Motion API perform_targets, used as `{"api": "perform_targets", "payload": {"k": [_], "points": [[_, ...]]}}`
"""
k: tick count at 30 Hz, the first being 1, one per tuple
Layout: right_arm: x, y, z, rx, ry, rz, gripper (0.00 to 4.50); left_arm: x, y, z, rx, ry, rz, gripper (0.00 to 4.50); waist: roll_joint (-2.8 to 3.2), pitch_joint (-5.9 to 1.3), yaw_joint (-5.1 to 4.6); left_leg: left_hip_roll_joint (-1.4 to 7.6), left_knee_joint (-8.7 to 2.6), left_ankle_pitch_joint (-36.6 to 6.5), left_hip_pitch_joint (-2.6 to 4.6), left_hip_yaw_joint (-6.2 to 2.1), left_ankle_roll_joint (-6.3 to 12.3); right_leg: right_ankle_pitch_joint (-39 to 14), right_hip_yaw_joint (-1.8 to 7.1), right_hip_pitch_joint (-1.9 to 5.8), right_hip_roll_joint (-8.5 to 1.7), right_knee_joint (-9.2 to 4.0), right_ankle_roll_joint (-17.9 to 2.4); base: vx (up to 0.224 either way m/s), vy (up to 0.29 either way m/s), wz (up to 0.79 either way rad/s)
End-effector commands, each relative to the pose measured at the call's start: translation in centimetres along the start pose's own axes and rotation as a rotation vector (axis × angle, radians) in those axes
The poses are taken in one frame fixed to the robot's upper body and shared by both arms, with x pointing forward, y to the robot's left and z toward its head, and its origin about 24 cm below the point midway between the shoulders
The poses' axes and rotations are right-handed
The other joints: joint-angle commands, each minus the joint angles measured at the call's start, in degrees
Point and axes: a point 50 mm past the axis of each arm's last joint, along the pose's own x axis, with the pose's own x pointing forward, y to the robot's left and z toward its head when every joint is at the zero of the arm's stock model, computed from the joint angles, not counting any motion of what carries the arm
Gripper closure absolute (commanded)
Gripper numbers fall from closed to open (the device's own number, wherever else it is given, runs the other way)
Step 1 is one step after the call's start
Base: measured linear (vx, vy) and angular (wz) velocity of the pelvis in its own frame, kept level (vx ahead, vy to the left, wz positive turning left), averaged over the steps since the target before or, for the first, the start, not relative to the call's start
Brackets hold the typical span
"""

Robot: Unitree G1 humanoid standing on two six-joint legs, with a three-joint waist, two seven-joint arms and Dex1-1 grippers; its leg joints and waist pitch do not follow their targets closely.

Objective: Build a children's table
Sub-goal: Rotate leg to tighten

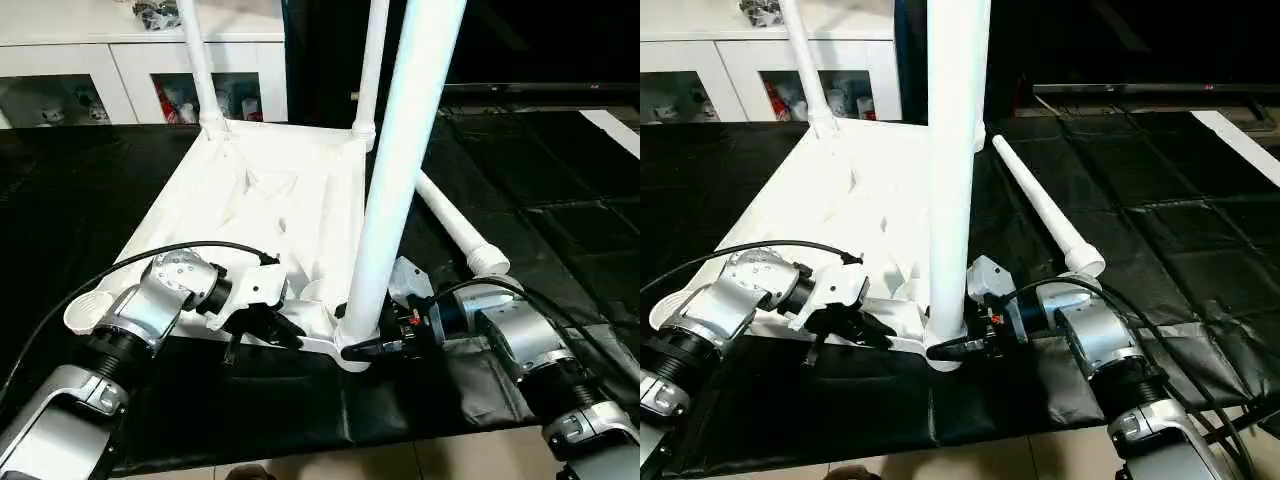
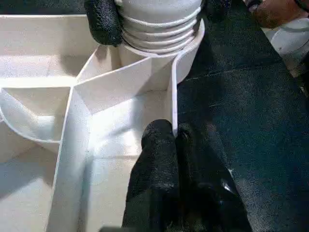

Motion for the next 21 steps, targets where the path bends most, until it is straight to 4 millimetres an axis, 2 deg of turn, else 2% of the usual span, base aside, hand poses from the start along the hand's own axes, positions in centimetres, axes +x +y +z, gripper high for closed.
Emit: {"api": "perform_targets", "payload": {"k": [1,2,6,7,9,10,11,14,15,16,18,19,21], "points": [[0.6,0.4,0.3,0.016,-0.054,0.019,1.8,0.3,0.0,-0.1,-0.031,-0.017,0.012,4.5,0.19,-4.33,-0.3,1.84,-3.37,-6.1,0.42,-0.29,2.95,-0.3,3.32,3.43,-4.25,-3.38,-13.0,0.0,0.0,0.0],[0.7,0.4,0.3,0.019,-0.059,0.017,1.8,0.3,0.0,-0.1,-0.036,-0.021,0.018,4.5,0.21,-4.34,-0.21,1.86,-3.36,-6.0,0.49,-0.29,3.0,-0.3,3.33,3.35,-4.29,-3.44,-13.0,0.0,0.0,0.0],[1.9,-0.8,0.1,0.073,-0.08,-0.188,1.81,-0.6,1.0,0.3,-0.118,-0.097,0.233,4.5,0.26,-4.03,-0.6,1.79,-3.63,-8.0,0.47,-0.35,1.6,-4.6,3.32,3.23,-4.42,-3.91,-12.3,0.0,0.0,0.0],[2.3,-1.1,0.1,0.088,-0.089,-0.247,1.81,-0.7,1.0,0.3,-0.138,-0.11,0.287,4.5,0.33,-3.93,-1.17,1.95,-3.94,-9.2,0.38,-0.53,0.27,-6.6,3.42,3.35,-4.61,-3.89,-11.9,0.0,0.0,0.0],[3.2,-1.8,0.3,0.136,-0.111,-0.353,1.81,-0.7,0.7,0.4,-0.183,-0.132,0.355,4.5,0.04,-3.72,-2.03,1.63,-4.21,-10.1,0.13,-0.65,-0.42,-10.5,3.23,3.54,-4.48,-4.36,-10.5,0.0,0.0,0.0],[3.7,-2.1,0.4,0.163,-0.125,-0.411,1.81,-0.5,0.4,0.5,-0.207,-0.143,0.383,4.5,0.02,-3.61,-2.8,1.5,-4.25,-10.2,-0.05,-0.73,-0.61,-11.8,3.28,3.6,-4.54,-4.53,-10.2,0.0,0.0,0.0],[3.8,-2.2,0.4,0.169,-0.128,-0.422,1.81,-0.5,0.3,0.5,-0.212,-0.145,0.388,4.5,0.17,-3.76,-3.13,1.73,-4.29,-10.0,-0.03,-0.82,-0.94,-11.3,3.36,3.71,-4.74,-4.22,-10.4,0.0,0.0,0.0],[5.2,-3.2,0.6,0.238,-0.129,-0.598,1.81,0.8,-0.4,1.2,-0.297,-0.166,0.491,4.5,0.04,-3.63,-4.84,1.62,-4.25,-8.1,-0.17,-0.73,-0.63,-9.6,3.39,3.7,-4.39,-4.2,-11.0,0.0,0.0,0.0],[5.6,-3.5,0.7,0.251,-0.123,-0.657,1.81,1.4,-0.7,1.6,-0.326,-0.179,0.524,4.5,0.14,-3.58,-5.05,1.32,-3.98,-8.3,0.16,-0.49,-0.26,-10.4,3.44,3.33,-4.22,-4.58,-11.0,0.0,0.0,0.0],[5.8,-3.9,0.7,0.264,-0.108,-0.725,1.81,2.2,-0.8,2.4,-0.345,-0.199,0.549,4.5,-0.06,-3.42,-5.43,1.25,-4.06,-7.7,-0.03,-0.5,0.22,-10.6,3.44,3.41,-4.08,-4.72,-11.1,0.0,0.0,0.0],[5.8,-4.0,0.9,0.261,-0.115,-0.744,1.81,2.8,-0.7,3.1,-0.352,-0.217,0.557,4.5,0.11,-3.49,-5.43,1.11,-3.92,-7.7,0.08,-0.45,0.56,-11.0,3.43,3.33,-3.99,-4.87,-10.9,0.0,0.0,0.0],[5.9,-4.0,0.9,0.262,-0.121,-0.742,1.81,3.1,-0.6,3.4,-0.353,-0.222,0.558,4.5,0.02,-3.61,-5.32,1.28,-3.85,-7.3,0.29,-0.36,0.93,-9.7,3.54,3.17,-3.92,-4.75,-11.0,0.0,0.0,0.0],[6.1,-3.9,1.1,0.223,-0.107,-0.728,1.81,3.3,-0.3,3.8,-0.343,-0.22,0.568,4.5,0.0,-3.68,-4.93,1.28,-3.77,-6.2,0.17,-0.36,1.85,-6.3,3.53,3.23,-3.78,-4.5,-11.3,0.0,0.0,0.0]]}}
